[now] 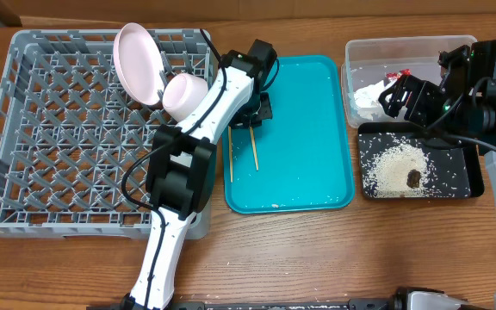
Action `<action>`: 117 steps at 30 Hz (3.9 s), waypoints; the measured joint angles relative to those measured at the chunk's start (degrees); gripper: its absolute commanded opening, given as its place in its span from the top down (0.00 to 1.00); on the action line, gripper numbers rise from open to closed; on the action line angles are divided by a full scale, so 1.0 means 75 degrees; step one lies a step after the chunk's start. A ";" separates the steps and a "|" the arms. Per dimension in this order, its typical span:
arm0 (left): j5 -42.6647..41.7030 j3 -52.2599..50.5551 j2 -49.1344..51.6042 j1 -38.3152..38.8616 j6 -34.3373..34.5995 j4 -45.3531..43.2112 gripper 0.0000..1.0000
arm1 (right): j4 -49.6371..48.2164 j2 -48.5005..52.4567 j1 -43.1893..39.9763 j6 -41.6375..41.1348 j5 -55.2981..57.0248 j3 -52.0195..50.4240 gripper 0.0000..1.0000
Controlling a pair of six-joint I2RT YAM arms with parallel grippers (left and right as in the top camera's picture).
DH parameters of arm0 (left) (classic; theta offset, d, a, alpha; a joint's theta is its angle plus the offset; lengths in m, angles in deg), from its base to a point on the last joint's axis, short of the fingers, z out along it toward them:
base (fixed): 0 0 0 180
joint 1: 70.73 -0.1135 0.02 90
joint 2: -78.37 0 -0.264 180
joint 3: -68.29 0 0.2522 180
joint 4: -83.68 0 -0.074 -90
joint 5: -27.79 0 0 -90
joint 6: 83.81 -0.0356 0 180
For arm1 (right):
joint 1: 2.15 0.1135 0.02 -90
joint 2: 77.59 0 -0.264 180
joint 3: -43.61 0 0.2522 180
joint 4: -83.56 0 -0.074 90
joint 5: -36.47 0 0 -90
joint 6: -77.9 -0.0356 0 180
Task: Sort waste into correct bins and load items into the dishwasher
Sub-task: 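Release the plate and reach the left gripper to a wooden chopstick, then place the grasped chopstick into the dish rack with the left gripper, then move the left gripper back to the second chopstick on the teal tray, then close the left gripper on the chopstick at the tray edge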
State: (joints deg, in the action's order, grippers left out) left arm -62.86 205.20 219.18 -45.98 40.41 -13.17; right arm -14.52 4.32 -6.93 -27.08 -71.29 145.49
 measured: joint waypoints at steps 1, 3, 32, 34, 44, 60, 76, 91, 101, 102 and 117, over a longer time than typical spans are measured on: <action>-0.0006 0.0152 0.0000 -0.0009 -0.0023 0.0169 0.96 | 0.0000 0.0000 0.0000 0.0003 0.0000 0.0000 0.00; -0.0015 0.0743 0.0000 -0.0029 -0.0154 0.0717 0.96 | 0.0003 0.0000 0.0000 0.0003 0.0000 0.0000 0.00; 0.2221 -0.1813 -0.3678 -0.3197 -0.3407 0.2288 0.96 | -0.0003 0.0000 0.0000 0.0006 -0.0003 0.0000 0.00; 0.2294 -0.2413 -0.3675 -0.3159 -0.3707 0.2014 0.96 | -0.0003 0.0000 0.0000 0.0006 -0.0003 0.0000 0.00; 0.2154 -0.2967 -0.3675 -0.3150 -0.3966 0.1647 0.43 | 0.0003 0.0000 0.0000 0.0003 0.0000 0.0000 0.00; -0.0440 -0.0402 -0.3672 -0.0740 -0.3252 0.0449 0.35 | 0.0000 0.0000 0.0000 0.0000 0.0000 0.0000 0.00; 0.1148 -0.0399 -0.1195 0.0367 -0.0478 0.0184 0.44 | 0.0003 0.0000 0.0000 0.0006 0.0000 0.0000 0.00; 0.1757 -0.0402 -0.0758 0.0137 0.0006 0.0119 0.42 | 0.0000 0.0000 0.0000 0.0006 -0.0003 0.0000 0.00; 0.1804 -0.0801 -0.0758 -0.0157 0.0050 -0.0507 0.43 | 0.0000 0.0000 0.0000 0.0003 -0.0003 0.0000 0.00; 0.1804 -0.0848 -0.0758 -0.0149 0.0047 -0.0571 0.42 | 0.0000 0.0000 -0.0003 0.0003 -0.0003 0.0000 0.00; 0.1810 -0.1635 -0.0758 -0.0099 0.0050 -0.1306 0.44 | 0.0000 0.0000 0.0000 0.0003 0.0000 0.0000 0.00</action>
State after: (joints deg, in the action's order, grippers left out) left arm -49.29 192.94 213.50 -46.72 40.78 -22.96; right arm -14.52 4.32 -6.93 -27.06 -71.29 145.49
